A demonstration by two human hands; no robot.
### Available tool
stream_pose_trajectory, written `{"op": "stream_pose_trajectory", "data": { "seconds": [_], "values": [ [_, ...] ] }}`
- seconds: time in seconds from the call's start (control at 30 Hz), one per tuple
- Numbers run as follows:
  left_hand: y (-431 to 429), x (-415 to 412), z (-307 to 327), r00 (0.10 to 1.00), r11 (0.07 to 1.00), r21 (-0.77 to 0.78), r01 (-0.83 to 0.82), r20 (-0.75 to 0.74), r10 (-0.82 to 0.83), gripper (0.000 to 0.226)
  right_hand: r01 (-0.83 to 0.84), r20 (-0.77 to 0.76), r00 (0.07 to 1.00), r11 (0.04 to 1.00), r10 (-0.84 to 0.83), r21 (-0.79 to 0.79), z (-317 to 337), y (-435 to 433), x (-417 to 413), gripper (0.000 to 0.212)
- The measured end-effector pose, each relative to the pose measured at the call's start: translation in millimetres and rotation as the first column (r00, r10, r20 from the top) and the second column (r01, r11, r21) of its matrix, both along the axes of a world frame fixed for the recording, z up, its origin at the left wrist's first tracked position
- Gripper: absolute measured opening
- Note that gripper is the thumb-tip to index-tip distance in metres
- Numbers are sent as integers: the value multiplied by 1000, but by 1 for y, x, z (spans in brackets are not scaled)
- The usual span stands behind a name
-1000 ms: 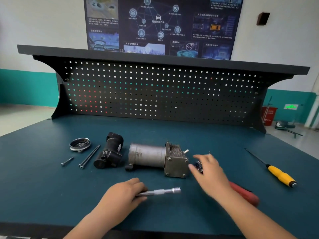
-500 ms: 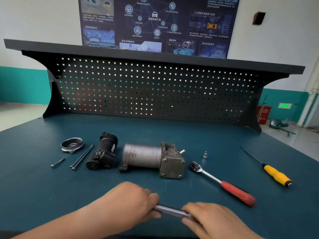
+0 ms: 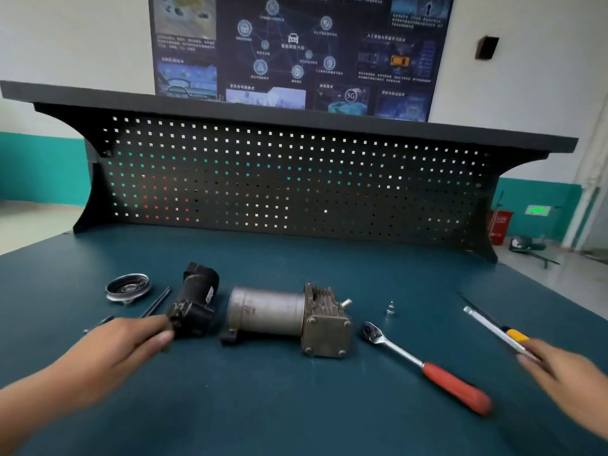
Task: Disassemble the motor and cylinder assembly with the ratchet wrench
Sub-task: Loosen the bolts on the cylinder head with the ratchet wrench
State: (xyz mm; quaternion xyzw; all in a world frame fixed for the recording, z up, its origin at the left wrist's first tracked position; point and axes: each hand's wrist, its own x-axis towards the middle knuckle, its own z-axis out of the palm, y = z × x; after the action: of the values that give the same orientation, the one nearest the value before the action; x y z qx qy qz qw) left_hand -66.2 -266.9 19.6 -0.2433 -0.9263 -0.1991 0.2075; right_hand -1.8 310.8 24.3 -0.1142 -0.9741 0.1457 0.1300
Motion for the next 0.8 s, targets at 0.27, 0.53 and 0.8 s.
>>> {"op": "stream_pose_trajectory", "data": {
  "seconds": [0.27, 0.53, 0.8],
  "values": [
    [102, -11, -49, 968, 917, 398, 30, 218, -126, 35, 147, 332, 925, 980, -184, 135, -11, -12, -119, 21],
    [103, -15, -60, 988, 836, 549, -6, 130, -79, 43, 247, -38, 958, 888, -283, -389, -23, -57, -179, 23],
    [112, -17, -58, 976, 810, 585, 39, 150, -156, 43, 175, -183, 940, 868, -288, -465, -20, -62, -206, 20]
  ]
}}
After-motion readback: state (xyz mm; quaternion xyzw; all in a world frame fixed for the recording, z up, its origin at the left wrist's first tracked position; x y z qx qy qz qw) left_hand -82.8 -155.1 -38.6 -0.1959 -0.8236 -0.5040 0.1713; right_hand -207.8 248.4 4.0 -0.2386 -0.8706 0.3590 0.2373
